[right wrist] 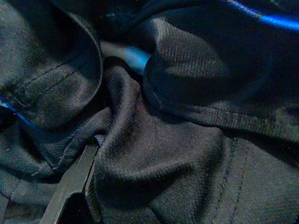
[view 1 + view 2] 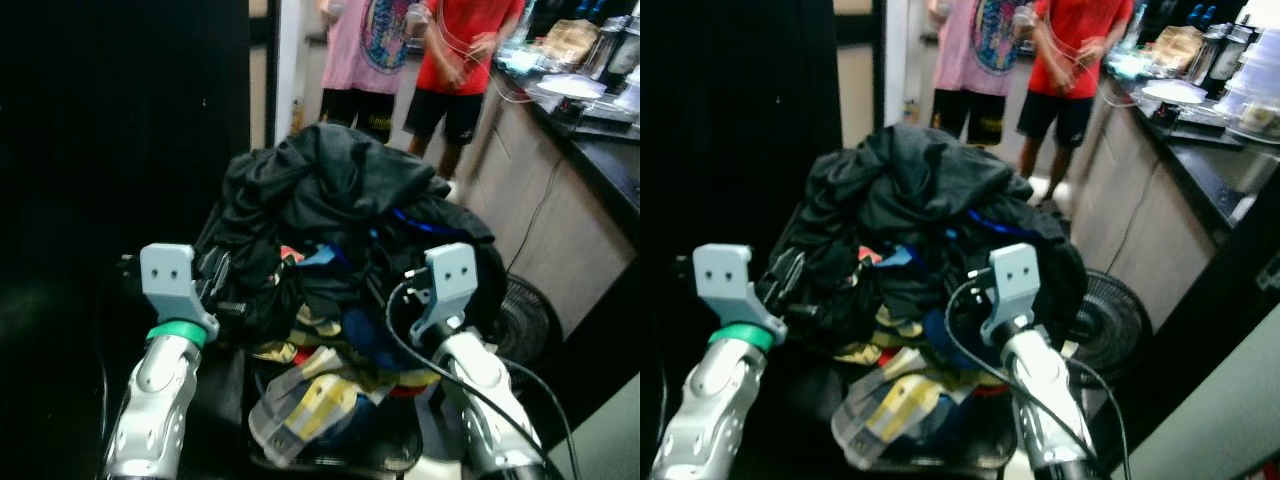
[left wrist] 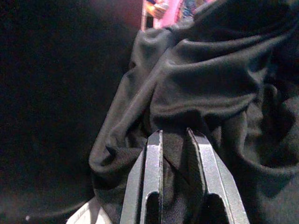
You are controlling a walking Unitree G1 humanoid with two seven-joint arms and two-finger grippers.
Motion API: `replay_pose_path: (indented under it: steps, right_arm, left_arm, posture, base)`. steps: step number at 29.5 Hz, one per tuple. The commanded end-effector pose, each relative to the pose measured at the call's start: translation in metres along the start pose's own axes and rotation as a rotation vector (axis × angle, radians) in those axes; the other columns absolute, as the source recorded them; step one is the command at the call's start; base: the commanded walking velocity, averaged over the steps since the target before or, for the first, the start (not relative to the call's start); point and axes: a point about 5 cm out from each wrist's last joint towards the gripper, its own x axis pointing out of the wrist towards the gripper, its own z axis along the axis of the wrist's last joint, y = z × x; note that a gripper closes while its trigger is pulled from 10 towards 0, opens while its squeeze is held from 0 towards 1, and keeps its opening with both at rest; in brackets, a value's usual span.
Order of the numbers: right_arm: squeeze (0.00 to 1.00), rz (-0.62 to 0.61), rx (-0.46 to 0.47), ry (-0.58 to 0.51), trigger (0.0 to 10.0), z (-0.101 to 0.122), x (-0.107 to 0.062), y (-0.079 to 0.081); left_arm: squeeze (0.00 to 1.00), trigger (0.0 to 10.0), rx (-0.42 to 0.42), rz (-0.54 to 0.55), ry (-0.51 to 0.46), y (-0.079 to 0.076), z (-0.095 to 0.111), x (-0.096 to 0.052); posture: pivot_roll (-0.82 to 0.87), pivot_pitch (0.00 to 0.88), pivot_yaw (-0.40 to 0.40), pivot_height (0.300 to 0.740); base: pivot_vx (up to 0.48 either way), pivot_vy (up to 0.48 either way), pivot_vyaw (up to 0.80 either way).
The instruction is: Clothes washing
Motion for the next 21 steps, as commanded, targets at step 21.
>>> replay_pose_path:
  steps: [21]
  right_arm:
    - [0.00,-0.057,-0.020,-0.006,10.0,0.0009,0.0051,-0.0080]
  left_arm:
    - [0.00,10.0,-0.020,-0.028,-0.009,0.0037,0.0010,0.0044]
  posture:
    - [0.00,0.000,-0.017,0.740]
  base:
    - [0.000,0.093,0.00]
